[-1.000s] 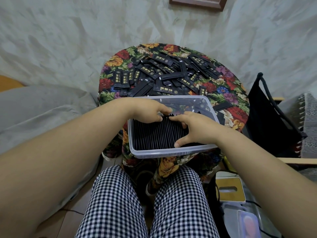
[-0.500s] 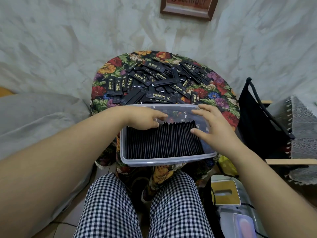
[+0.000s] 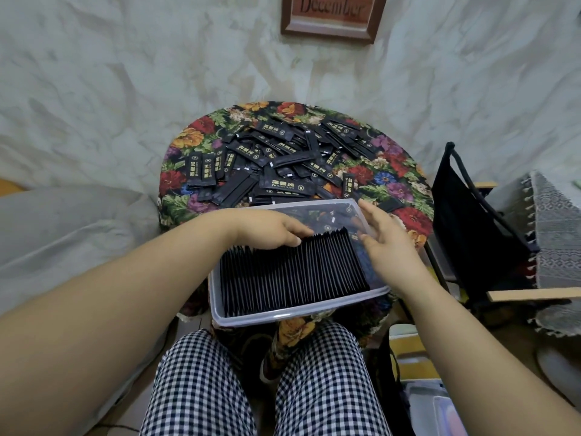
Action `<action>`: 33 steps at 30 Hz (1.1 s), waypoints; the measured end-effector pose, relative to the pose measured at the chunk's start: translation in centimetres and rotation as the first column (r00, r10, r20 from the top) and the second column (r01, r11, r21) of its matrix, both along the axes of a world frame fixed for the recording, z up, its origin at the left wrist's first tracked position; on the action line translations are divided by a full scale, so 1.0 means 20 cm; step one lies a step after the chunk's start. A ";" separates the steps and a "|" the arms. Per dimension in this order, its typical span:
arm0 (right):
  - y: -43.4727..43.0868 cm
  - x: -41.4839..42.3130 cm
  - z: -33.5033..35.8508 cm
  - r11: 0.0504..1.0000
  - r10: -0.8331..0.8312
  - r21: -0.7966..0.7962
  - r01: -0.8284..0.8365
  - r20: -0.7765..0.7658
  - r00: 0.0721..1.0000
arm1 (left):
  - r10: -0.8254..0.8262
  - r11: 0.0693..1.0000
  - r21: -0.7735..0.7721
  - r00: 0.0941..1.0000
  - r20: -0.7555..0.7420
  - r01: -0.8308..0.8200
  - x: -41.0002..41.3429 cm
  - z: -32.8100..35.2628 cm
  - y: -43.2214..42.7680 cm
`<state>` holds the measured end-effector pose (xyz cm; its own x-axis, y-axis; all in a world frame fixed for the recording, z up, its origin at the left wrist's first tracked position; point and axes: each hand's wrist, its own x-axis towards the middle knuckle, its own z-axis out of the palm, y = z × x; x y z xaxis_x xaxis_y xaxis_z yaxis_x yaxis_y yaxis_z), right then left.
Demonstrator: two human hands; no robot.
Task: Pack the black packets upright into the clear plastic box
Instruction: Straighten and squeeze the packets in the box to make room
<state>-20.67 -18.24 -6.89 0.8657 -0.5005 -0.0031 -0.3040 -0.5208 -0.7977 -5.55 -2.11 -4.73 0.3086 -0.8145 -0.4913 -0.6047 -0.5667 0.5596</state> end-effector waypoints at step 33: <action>0.01 0.03 0.03 0.997 -0.036 0.070 0.034 0.026 0.999 | 0.030 0.990 -0.134 0.997 -0.071 -0.040 -0.05 -0.02 -0.23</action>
